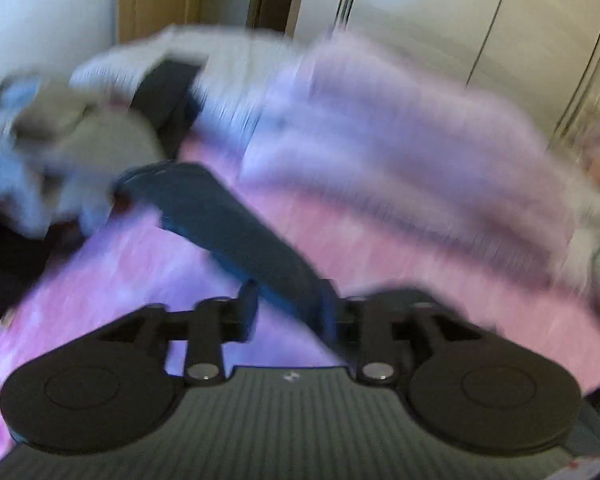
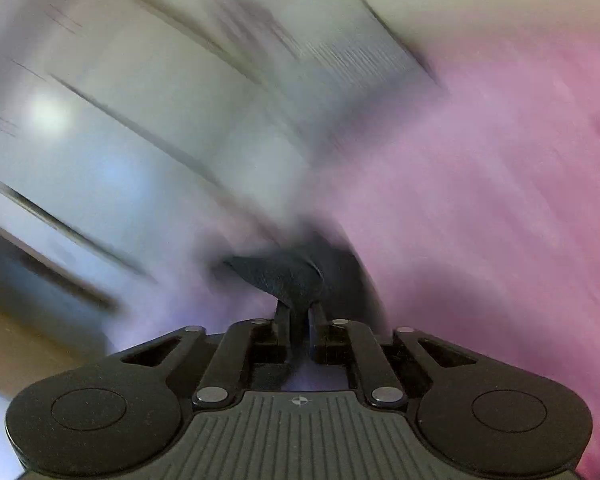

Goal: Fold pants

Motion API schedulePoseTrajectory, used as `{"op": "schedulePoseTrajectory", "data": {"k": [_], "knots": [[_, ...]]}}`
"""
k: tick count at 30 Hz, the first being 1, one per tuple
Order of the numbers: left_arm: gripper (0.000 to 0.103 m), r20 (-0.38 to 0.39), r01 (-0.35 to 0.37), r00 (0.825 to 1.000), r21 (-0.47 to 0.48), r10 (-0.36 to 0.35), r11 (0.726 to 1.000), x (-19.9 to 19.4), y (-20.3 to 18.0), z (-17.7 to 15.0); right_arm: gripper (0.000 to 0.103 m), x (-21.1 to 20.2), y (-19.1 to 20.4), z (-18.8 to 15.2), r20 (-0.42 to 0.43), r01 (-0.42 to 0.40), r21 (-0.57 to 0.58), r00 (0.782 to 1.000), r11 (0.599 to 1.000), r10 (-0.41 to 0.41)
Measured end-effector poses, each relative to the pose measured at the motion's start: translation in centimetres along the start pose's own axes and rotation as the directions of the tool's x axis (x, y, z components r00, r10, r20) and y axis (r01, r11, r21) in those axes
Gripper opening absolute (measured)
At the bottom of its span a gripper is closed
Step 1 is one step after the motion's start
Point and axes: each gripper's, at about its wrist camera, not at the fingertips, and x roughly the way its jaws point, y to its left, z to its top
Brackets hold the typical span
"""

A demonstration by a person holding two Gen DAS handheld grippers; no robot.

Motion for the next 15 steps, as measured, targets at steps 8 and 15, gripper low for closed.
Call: {"op": "schedulePoseTrajectory", "data": {"k": [8, 15], "knots": [[0.042, -0.330, -0.141, 0.935, -0.001, 0.133, 0.990, 4.7, 4.4, -12.0, 0.067, 8.5, 0.7, -1.5, 0.064, 0.301, -0.541, 0.946, 0.785, -0.319], [0.054, -0.356, -0.104, 0.930, -0.018, 0.091, 0.994, 6.9, 3.3, -14.1, 0.067, 17.0, 0.4, 3.3, 0.144, 0.317, -0.393, 0.948, 0.863, -0.282]]}}
